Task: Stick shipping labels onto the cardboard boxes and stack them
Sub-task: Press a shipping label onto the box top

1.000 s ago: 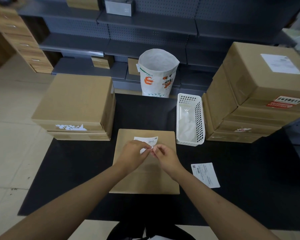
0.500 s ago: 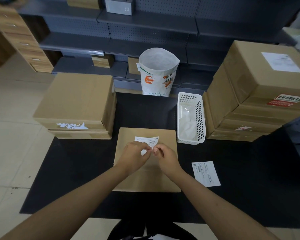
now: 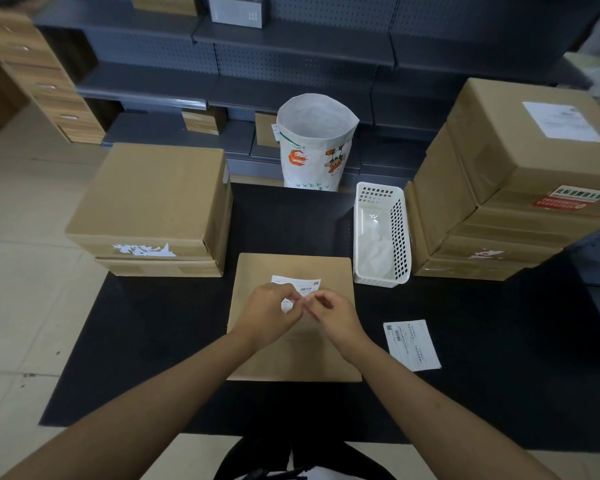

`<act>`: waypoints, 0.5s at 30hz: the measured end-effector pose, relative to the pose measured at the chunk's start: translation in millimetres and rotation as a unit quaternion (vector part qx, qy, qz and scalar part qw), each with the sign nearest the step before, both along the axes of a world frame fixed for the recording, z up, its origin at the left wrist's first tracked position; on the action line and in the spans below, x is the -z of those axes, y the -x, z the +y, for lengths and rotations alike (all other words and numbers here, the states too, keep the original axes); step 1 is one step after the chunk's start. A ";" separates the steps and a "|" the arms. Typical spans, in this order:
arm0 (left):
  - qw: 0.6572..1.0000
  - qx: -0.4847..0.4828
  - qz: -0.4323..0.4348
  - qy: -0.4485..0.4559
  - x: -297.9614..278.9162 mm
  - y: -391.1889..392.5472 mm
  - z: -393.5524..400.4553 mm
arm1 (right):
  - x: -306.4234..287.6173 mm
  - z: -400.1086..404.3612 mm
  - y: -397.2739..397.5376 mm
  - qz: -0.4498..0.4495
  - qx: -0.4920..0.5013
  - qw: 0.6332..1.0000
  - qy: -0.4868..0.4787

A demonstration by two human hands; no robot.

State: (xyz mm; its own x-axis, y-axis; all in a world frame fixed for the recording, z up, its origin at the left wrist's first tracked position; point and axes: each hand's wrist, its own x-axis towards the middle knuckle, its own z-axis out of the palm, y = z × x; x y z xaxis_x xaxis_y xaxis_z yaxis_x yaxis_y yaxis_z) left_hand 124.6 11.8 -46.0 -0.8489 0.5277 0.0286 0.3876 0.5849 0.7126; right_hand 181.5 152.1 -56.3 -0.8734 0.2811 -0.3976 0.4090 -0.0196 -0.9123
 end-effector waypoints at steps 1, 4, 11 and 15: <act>1.000 0.003 -0.004 0.000 0.3 -0.3 -0.2 | 0.0 -0.7 -0.4 0.002 -0.004 1.000 -0.003; 1.000 -0.002 -0.026 0.000 1.4 0.5 -1.7 | -1.1 -1.4 -1.8 0.016 -0.033 0.998 -0.055; 0.992 -0.040 -0.107 -0.048 -5.5 5.2 -2.3 | -6.6 -0.2 -2.8 0.028 -0.057 0.993 -0.099; 0.960 -0.186 -0.174 -0.119 -13.6 13.3 0.9 | -5.7 6.6 2.3 -0.092 0.050 0.994 -0.023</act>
